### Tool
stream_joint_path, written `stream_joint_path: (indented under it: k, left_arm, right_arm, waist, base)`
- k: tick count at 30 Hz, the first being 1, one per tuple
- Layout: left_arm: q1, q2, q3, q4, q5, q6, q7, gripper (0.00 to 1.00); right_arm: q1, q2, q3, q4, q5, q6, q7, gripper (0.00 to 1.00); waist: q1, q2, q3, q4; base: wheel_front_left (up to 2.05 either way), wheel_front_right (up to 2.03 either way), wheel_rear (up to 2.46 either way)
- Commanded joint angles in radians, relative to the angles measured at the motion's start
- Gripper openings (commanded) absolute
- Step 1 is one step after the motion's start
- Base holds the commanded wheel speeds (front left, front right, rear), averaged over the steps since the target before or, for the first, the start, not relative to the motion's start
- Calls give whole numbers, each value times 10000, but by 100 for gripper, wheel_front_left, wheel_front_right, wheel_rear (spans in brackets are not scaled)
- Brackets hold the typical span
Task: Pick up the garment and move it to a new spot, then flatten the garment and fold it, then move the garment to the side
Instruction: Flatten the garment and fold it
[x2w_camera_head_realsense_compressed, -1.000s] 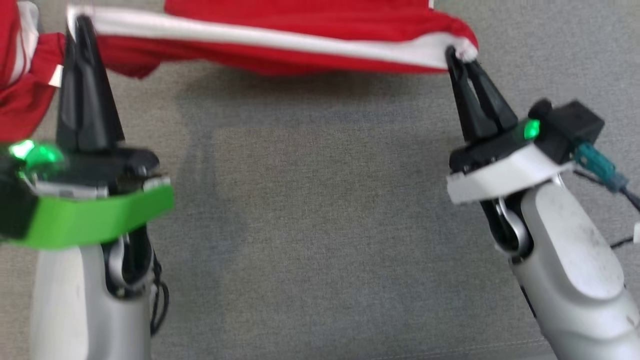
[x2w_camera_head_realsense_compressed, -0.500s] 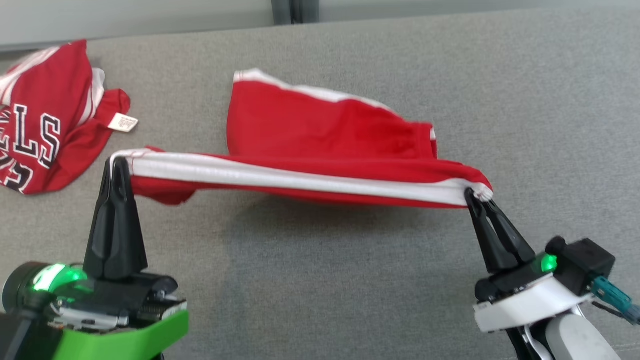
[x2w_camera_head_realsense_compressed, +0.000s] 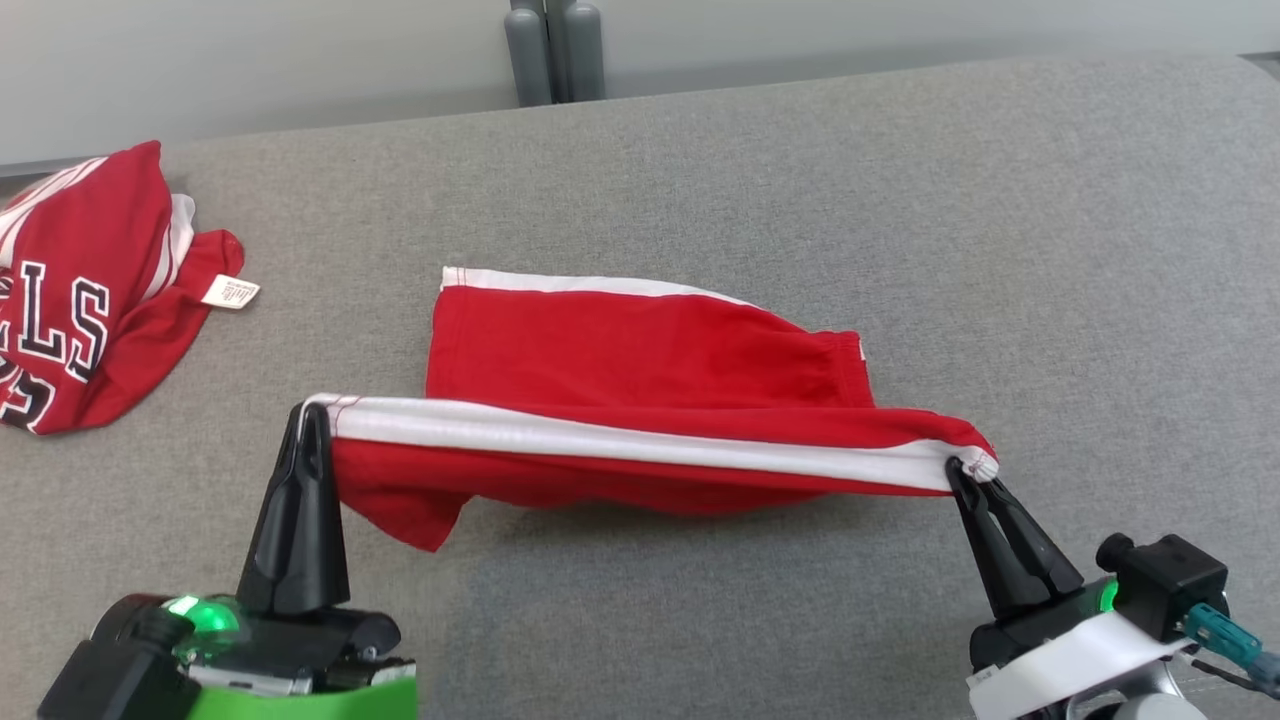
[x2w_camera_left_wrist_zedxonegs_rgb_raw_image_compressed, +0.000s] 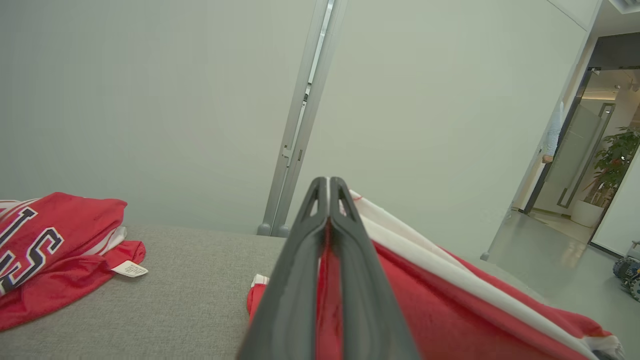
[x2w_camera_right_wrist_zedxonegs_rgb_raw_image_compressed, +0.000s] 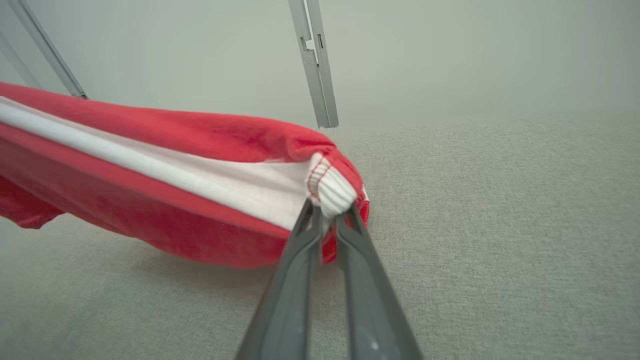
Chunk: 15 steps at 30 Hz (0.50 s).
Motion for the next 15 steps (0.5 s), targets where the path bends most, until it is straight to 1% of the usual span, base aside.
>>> stream_joint_path:
  k: [1,6,9,15]
  left_arm:
    - [-337,33,105,179,63,10,-43,0]
    - [-1372,42,-50,1285,513,-1,-42,0]
    - [-2183,263,-201,2066,605,-5,-37,0]
    - [-4066,755,-409,4080,714,-9,-28,0]
  right_arm:
    - [-186,-45,-93,241,74,-41,-43,0]
    - [-870,183,80,1063,143,-39,-144,0]
    - [-1358,394,126,1523,198,-33,-175,0]
    - [-2605,907,55,2563,45,-32,-254,0]
  waist:
    - [0,0,108,-48]
    - [0,0,449,-136]
    - [0,0,732,-224]
    - [0,0,1425,-478]
  base:
    - [0,0,0]
    - [0,0,0]
    - [0,0,0]
    - [0,0,0]
